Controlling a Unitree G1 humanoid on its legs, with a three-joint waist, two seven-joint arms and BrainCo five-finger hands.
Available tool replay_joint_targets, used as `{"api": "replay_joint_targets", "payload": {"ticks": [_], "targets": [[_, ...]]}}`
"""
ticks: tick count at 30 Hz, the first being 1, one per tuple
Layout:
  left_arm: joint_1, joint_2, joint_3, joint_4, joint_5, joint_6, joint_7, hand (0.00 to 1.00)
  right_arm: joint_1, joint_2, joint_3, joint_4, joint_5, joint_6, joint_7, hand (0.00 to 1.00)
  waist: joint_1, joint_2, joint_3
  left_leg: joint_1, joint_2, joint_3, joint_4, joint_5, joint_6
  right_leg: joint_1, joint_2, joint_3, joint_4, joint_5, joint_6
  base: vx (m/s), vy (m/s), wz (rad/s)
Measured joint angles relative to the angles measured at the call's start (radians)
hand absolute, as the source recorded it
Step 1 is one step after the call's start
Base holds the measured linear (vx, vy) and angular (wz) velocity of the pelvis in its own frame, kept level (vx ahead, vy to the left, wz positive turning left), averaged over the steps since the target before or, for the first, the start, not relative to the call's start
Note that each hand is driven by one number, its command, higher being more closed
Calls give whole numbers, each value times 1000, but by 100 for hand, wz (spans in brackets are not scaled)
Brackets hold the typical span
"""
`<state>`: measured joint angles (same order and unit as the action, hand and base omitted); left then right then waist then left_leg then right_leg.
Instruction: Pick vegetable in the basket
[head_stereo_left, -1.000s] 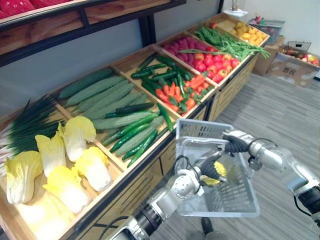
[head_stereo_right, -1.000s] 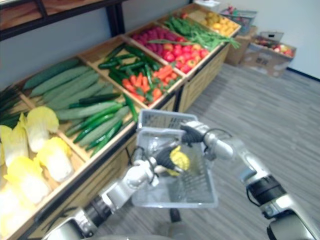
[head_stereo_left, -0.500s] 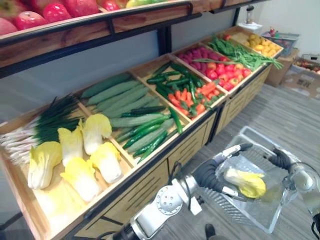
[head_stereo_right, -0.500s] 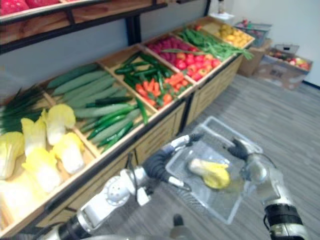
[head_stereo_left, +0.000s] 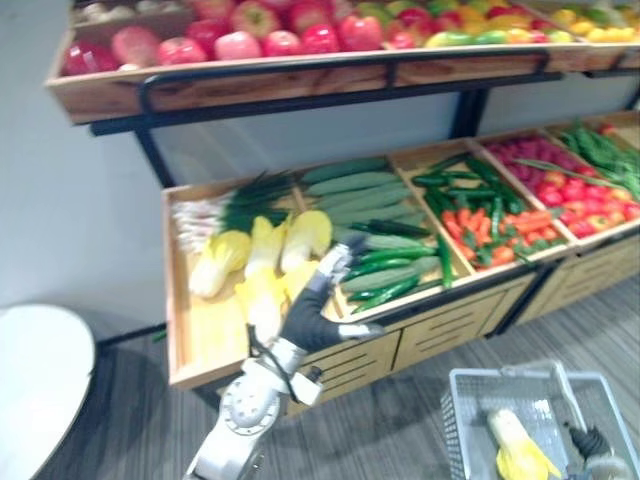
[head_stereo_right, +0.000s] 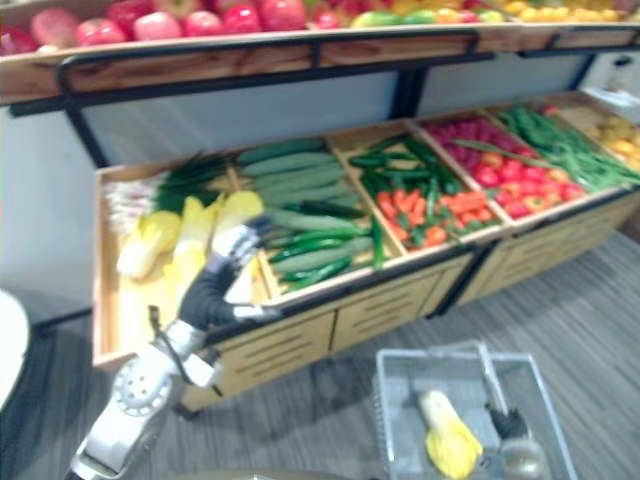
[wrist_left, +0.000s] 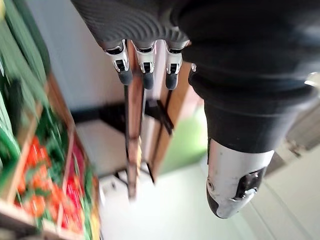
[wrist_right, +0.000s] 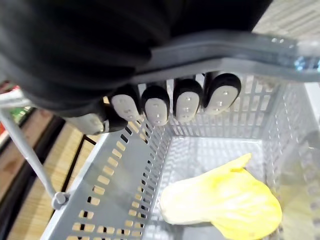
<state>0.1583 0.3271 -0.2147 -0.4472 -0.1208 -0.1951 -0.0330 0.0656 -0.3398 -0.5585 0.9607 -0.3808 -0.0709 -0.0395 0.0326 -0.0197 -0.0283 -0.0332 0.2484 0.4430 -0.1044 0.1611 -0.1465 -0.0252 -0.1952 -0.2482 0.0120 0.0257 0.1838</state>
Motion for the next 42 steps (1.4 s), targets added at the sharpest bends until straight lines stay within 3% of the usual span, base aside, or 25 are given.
{"api": "replay_joint_targets", "payload": {"ticks": [3, 4, 7, 10, 13, 17, 22, 27, 31, 37, 40, 42], "targets": [[6, -84, 186, 110, 74, 0, 64, 0, 18, 21, -50, 78, 43, -4, -17, 100, 1, -18, -11, -28, -11, -73, 0, 10, 12, 29, -4, -62, -10, 3, -3, 55, 16, 64], [7, -131, 275, 173, 124, 2, 108, 0, 27, 45, -69, 102, 74, -7, -24, 100, 1, -37, -17, -45, -13, -98, 0, 12, 14, 30, -5, -85, -9, -2, -4, 44, 5, 45], [36, -171, 403, 273, 202, 10, 166, 0, 40, 114, -91, 128, 81, -15, -24, 100, -1, -57, -25, -56, -16, -124, 0, 13, 15, 37, -4, -107, -7, -14, -19, 35, 1, 27], [55, -232, 564, 400, 268, 53, 232, 0, 56, 174, -115, 132, 89, -25, -27, 100, -1, -52, -29, -54, -32, -145, 0, 4, 22, 53, -17, -128, -6, -33, -14, 35, 13, 24], [74, -282, 684, 424, 338, 54, 302, 0, 59, 193, -132, 138, 109, -31, -41, 100, 1, -48, -33, -58, -35, -145, 0, 4, 22, 53, -20, -131, -7, -37, -8, 8, 10, 7], [79, -325, 887, 513, 359, 86, 488, 0, 59, 210, -98, 135, 119, -57, -45, 100, 10, -45, -39, -54, -35, -140, 0, 2, 20, 57, -19, -132, -8, -36, -10, 17, -6, 0], [78, -325, 974, 713, 330, 97, 586, 0, 63, 241, -85, 108, 123, -73, -65, 100, 11, -40, -42, -48, -37, -141, 0, -5, 22, 65, -21, -136, -9, -41, -14, 0, 0, 0], [81, -325, 1008, 1083, 242, 102, 563, 0, 66, 243, -74, 111, 134, -72, -79, 100, 0, -35, -46, -49, -46, -143, 0, -13, 23, 66, -30, -139, -10, -47, -14, 12, 0, 0], [84, -325, 1009, 1383, 203, 131, 424, 0, 59, 241, -59, 126, 164, -70, -84, 100, -4, -37, -45, -40, -51, -130, 0, -24, 22, 64, -36, -127, -9, -52, -11, 40, -3, -8], [90, -324, 964, 1520, 226, 164, 296, 0, 35, 227, 23, 156, 162, -67, -82, 100, -7, -37, -43, -7, -50, -94, 0, -43, 9, 62, -37, -83, -9, -60, -13, 52, -12, -21], [82, -313, 861, 1549, 336, 177, 232, 0, 26, 218, 90, 158, 161, -68, -80, 100, -11, -37, -41, 9, -49, -76, 0, -53, -1, 62, -38, -67, -8, -63, -15, 60, -13, -17], [78, -293, 803, 1563, 345, 176, 218, 0, 20, 216, 115, 159, 157, -68, -79, 100, -14, -38, -40, 14, -50, -72, 0, -54, -1, 63, -38, -64, -8, -65, -15, 45, -13, -8]]}}
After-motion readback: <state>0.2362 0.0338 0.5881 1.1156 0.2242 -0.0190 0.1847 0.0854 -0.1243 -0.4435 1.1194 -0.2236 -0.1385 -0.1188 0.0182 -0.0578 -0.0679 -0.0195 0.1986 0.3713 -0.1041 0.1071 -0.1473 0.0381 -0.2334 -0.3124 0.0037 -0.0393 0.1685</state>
